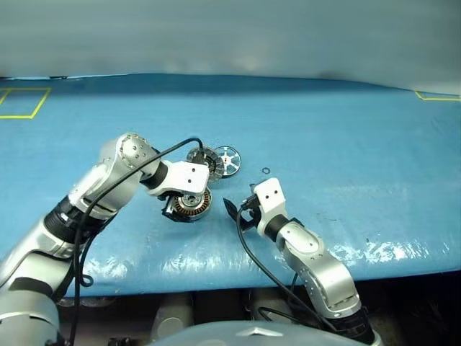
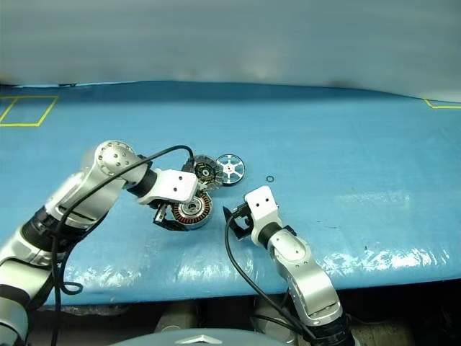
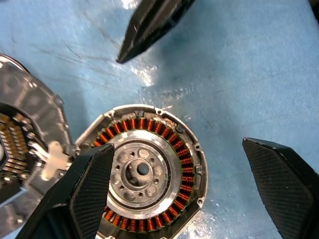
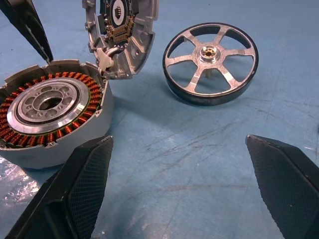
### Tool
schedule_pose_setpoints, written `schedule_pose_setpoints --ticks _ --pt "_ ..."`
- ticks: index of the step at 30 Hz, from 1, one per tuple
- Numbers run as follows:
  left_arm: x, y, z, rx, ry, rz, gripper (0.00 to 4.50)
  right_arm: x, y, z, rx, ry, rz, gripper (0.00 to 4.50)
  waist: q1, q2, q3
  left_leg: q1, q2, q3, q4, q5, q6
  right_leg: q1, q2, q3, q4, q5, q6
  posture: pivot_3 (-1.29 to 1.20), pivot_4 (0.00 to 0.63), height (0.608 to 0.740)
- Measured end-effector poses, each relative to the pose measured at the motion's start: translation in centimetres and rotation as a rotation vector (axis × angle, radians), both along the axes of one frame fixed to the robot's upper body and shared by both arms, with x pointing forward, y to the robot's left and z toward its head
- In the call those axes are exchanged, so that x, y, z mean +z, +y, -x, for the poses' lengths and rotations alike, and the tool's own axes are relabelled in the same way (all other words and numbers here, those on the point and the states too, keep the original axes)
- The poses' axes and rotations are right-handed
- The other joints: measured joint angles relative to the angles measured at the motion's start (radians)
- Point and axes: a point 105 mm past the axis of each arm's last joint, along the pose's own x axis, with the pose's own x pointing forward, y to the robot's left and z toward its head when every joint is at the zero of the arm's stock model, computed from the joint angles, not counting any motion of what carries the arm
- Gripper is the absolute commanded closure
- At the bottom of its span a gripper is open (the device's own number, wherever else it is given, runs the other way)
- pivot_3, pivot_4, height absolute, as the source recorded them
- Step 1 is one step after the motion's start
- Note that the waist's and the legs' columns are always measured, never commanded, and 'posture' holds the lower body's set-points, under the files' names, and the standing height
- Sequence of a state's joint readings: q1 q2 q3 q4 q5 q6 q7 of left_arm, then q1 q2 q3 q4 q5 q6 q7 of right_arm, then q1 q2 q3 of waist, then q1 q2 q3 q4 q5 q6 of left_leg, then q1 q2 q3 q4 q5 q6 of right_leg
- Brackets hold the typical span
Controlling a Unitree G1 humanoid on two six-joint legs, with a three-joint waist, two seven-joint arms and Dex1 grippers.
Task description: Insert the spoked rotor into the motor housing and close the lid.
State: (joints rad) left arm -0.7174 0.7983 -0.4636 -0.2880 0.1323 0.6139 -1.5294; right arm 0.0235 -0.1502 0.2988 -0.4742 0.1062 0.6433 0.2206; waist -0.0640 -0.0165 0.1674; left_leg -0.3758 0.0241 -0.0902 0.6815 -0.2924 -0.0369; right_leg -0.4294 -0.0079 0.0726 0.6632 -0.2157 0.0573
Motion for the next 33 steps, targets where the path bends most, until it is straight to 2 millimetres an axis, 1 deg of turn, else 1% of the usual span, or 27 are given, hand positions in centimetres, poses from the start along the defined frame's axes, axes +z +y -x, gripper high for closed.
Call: schedule_pose_setpoints --ticks 5,8,10,14,16,17,20,22,27,31,33 --pt "1.3 0.6 0.7 0.024 -0.010 0.054 0.02 0.0 -0.1 0.0 -0.003 0.001 0.001 0.00 0.000 0.000 0.000 0.000 0.000 0.000 0.000 0.000 0.000 0.000 0.000 0.000 0.000 0.000 0.000 0.00 0.150 0.740" --pt "1.7 0.8 1.4 0.091 0.007 0.173 0.02 0.0 -0.6 -0.2 -0.038 -0.004 -0.001 0.00 0.000 0.000 0.000 0.000 0.001 0.000 0.000 0.000 0.000 0.000 0.000 0.000 0.000 0.000 0.000 0.00 0.150 0.740" --pt "1.8 0.6 1.7 0.145 0.026 0.294 0.02 0.3 -1.3 -0.6 -0.094 -0.020 -0.004 0.00 0.001 0.000 0.000 0.000 0.001 0.000 0.000 0.000 0.000 0.000 0.000 0.000 0.000 0.000 0.000 0.00 0.150 0.740" --pt "0.4 0.5 2.9 0.283 0.078 0.576 0.02 1.2 -3.3 -2.0 -0.242 -0.077 0.025 0.00 -0.001 0.001 0.000 0.001 0.001 0.002 0.000 0.000 0.000 0.000 0.000 0.001 0.000 0.000 0.000 0.00 0.150 0.740" --pt "-0.4 0.4 3.0 0.370 0.062 0.710 0.02 1.1 -4.3 -2.9 -0.319 -0.079 0.045 0.00 0.003 0.001 0.000 0.002 0.001 0.002 0.000 0.000 0.000 0.000 -0.001 0.001 0.000 0.002 -0.003 0.00 0.150 0.740" --pt "-0.8 0.3 3.1 0.402 0.049 0.750 0.02 1.0 -4.7 -3.3 -0.350 -0.079 0.052 0.00 0.005 0.000 0.000 0.001 0.001 0.002 0.000 0.000 -0.001 0.000 0.000 0.001 0.000 0.003 -0.004 0.00 0.150 0.740" --pt "-1.9 0.1 3.7 0.519 -0.011 0.881 0.02 0.7 -5.1 -4.4 -0.419 -0.067 0.049 0.00 0.005 0.001 -0.001 0.003 0.001 0.003 0.000 0.000 -0.001 0.001 -0.001 0.002 0.000 0.004 -0.004 0.00 0.150 0.740" --pt "-2.7 -0.2 4.4 0.592 -0.066 0.979 0.02 0.5 -4.9 -5.4 -0.441 -0.060 0.041 0.00 0.004 0.001 -0.001 0.004 0.001 0.004 0.000 0.000 -0.001 0.002 -0.001 0.004 -0.001 0.005 -0.004 0.00 0.150 0.740" --pt "-4.0 -0.5 5.5 0.683 -0.111 1.063 0.02 -0.7 -4.7 -7.2 -0.479 -0.017 0.030 0.00 0.005 0.002 -0.001 0.005 0.001 0.005 0.000 0.000 -0.001 0.003 0.000 0.005 -0.001 0.002 -0.004 0.00 0.150 0.740" --pt "-4.4 -0.2 5.4 0.784 -0.162 1.151 0.02 -2.2 -4.8 -8.1 -0.495 0.035 0.015 0.00 0.001 0.002 -0.001 0.007 0.000 0.008 0.000 0.000 -0.001 0.004 0.000 0.008 -0.001 0.002 -0.003 0.00 0.150 0.740" --pt "-5.1 0.2 5.4 0.815 -0.200 1.138 0.02 -2.8 -5.0 -8.4 -0.500 0.048 0.023 0.00 -0.001 0.003 -0.001 0.008 0.001 0.008 0.000 0.000 -0.001 0.004 0.000 0.008 -0.001 0.002 -0.003 0.00 0.150 0.740"
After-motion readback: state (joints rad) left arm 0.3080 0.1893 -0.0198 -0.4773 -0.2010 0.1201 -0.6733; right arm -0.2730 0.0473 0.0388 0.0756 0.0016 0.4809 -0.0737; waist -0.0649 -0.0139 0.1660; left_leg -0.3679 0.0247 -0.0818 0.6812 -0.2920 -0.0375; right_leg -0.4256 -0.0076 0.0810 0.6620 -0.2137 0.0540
